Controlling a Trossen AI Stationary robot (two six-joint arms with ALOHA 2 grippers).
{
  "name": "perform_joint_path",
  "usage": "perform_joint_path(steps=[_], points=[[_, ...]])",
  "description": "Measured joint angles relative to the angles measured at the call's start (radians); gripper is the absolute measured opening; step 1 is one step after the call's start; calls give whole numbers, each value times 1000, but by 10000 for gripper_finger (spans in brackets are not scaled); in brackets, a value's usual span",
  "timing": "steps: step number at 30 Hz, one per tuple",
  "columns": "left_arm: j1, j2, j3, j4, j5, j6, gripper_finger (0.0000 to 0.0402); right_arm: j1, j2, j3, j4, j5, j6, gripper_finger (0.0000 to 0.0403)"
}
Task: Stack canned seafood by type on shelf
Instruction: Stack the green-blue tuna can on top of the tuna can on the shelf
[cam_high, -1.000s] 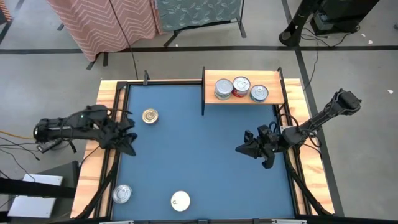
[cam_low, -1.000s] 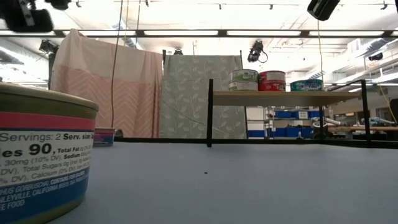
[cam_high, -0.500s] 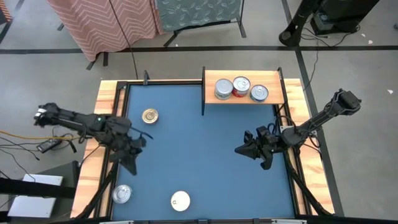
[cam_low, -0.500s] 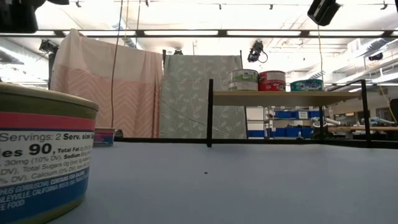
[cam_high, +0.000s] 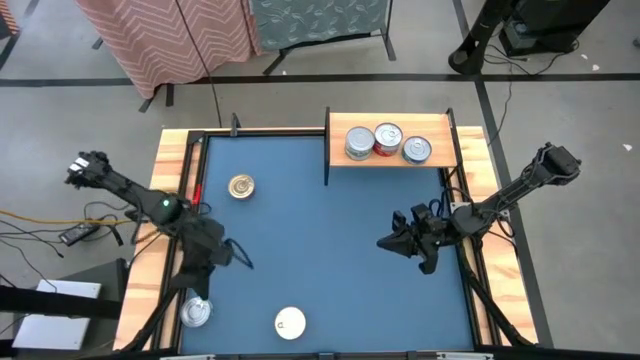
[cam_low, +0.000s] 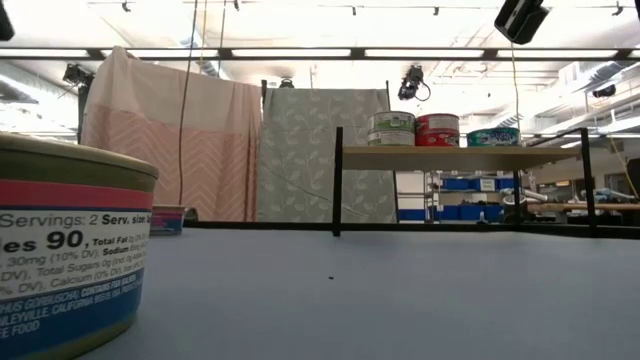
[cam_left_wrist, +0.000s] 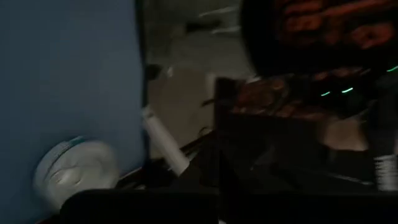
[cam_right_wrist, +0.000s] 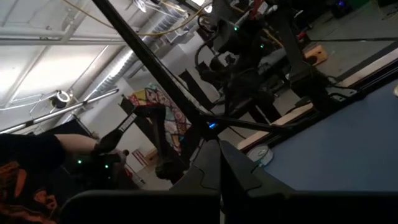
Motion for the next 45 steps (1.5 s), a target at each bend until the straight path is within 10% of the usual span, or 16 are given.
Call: perform_joint_path(steps=[20, 45], points=[[-362, 366, 54, 34, -157, 46, 0, 1, 0, 0, 6, -54, 9, 4], [-452, 565, 54, -34, -335, 200, 0, 74, -1, 1, 38, 10, 10, 4]])
